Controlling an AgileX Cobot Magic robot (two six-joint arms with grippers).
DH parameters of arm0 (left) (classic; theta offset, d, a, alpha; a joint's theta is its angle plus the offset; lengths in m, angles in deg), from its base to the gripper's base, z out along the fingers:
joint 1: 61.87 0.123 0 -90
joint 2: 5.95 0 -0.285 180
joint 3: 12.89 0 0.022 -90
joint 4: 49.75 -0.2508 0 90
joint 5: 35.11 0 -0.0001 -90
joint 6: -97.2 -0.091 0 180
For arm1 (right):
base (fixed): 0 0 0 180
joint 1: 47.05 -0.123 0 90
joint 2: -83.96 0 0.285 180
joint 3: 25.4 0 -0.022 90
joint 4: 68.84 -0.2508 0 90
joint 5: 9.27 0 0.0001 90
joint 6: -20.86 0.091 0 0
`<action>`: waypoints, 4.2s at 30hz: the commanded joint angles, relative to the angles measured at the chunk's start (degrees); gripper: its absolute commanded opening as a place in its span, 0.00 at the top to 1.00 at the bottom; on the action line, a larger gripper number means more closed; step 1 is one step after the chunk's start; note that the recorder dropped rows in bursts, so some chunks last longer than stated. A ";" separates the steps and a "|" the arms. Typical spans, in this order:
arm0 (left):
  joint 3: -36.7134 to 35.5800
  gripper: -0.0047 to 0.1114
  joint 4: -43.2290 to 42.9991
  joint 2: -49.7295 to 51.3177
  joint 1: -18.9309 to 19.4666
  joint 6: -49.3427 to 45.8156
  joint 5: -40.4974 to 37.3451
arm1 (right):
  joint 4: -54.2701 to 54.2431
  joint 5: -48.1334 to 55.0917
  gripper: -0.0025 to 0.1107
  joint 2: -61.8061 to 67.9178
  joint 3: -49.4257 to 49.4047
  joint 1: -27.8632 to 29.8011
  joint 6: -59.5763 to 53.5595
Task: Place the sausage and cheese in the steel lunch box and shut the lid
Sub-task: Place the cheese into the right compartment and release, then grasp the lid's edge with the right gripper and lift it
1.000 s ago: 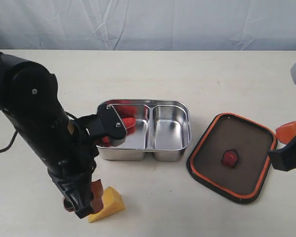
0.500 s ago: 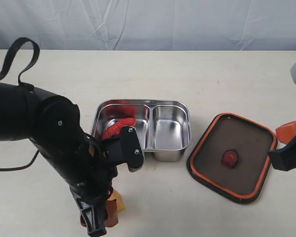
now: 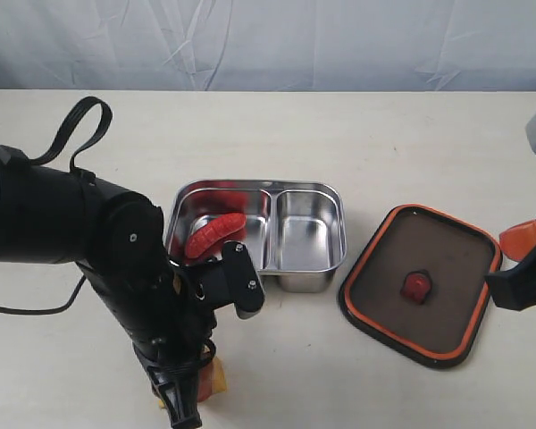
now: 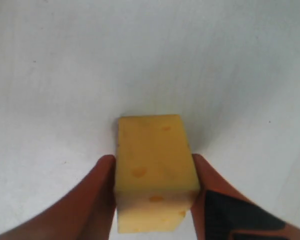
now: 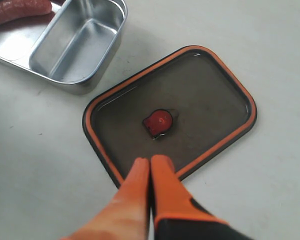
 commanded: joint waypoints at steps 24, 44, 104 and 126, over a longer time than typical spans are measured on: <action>11.35 0.96 1.24 -6.06 -0.62 4.36 21.64 | 1.61 -0.69 0.98 -0.31 -0.43 0.29 -0.05; 17.51 0.86 1.49 6.48 -0.62 4.48 27.56 | 2.11 -1.77 0.98 -0.31 -1.00 0.29 -0.05; 9.83 0.96 3.36 -8.18 -0.62 5.02 -6.00 | -9.19 -8.99 0.62 61.10 21.97 33.43 -10.14; 9.83 0.96 4.31 -8.18 -0.62 5.02 -4.42 | -9.08 -7.17 0.99 65.04 22.01 33.43 -10.71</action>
